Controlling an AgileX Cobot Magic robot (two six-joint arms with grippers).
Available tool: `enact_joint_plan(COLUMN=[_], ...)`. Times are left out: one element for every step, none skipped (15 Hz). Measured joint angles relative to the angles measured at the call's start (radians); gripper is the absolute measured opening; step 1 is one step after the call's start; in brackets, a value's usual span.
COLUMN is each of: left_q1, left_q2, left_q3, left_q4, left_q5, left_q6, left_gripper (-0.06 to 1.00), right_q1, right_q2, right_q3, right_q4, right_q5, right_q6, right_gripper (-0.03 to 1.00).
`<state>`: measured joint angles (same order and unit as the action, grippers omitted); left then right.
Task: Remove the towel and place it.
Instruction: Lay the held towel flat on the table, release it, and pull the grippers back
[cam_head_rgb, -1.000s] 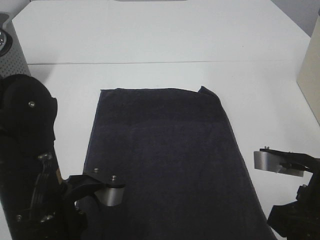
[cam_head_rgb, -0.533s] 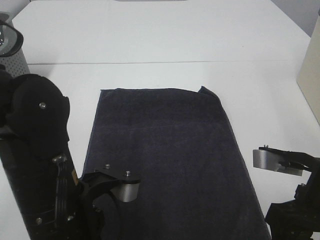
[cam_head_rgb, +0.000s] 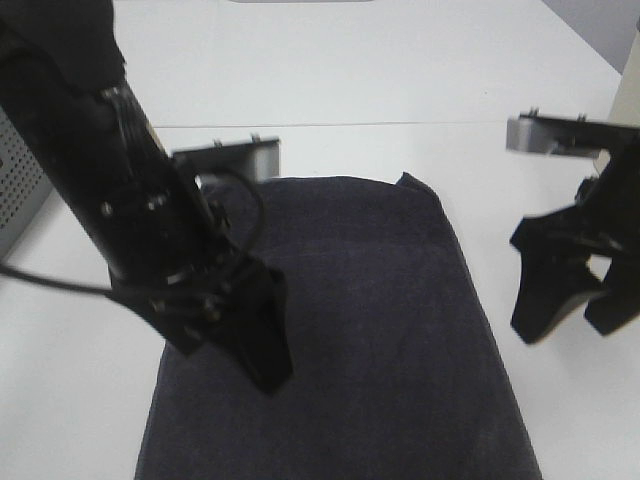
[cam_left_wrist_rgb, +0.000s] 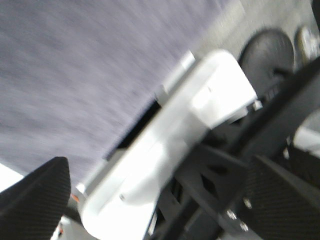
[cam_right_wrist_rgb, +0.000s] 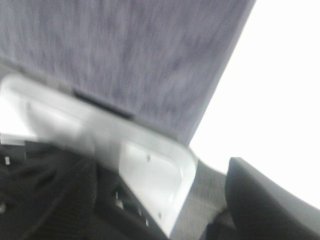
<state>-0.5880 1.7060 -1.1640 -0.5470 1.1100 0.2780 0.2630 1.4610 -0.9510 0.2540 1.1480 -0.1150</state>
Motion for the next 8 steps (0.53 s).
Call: enact_joint_plan(left_q1=[0.07, 0.147, 0.214, 0.286, 0.346, 0.406, 0.452, 0.494], left_q2=[0.0, 0.0, 0.0, 0.006, 0.019, 0.045, 0.085, 0.13], left_q3=[-0.046, -0.09, -0.126, -0.162, -0.204, -0.244, -0.289, -0.329], left_q4=[0.017, 0.025, 0.03, 0.029, 0.029, 0.029, 0.029, 0.028], left_q5=[0.002, 0.001, 0.001, 0.001, 0.001, 0.001, 0.001, 0.001], left_q6=[0.01, 0.033, 0.056, 0.073, 0.081, 0.083, 0.084, 0.092], left_gripper=[0.89, 0.89, 0.89, 0.89, 0.89, 0.89, 0.89, 0.89], right_q1=[-0.065, -0.13, -0.197, -0.24, -0.262, -0.268, -0.268, -0.268], right_q2=[0.011, 0.029, 0.062, 0.103, 0.151, 0.209, 0.274, 0.339], right_q3=[-0.059, -0.124, -0.188, -0.242, -0.296, -0.352, -0.422, -0.5], right_q4=[0.013, 0.05, 0.101, 0.151, 0.178, 0.19, 0.202, 0.219], right_q5=[-0.005, -0.006, -0.005, 0.014, 0.039, 0.056, 0.064, 0.064], right_q6=[-0.006, -0.043, -0.083, -0.114, -0.138, -0.151, -0.165, -0.185], right_gripper=[0.7, 0.7, 0.7, 0.7, 0.7, 0.7, 0.7, 0.7])
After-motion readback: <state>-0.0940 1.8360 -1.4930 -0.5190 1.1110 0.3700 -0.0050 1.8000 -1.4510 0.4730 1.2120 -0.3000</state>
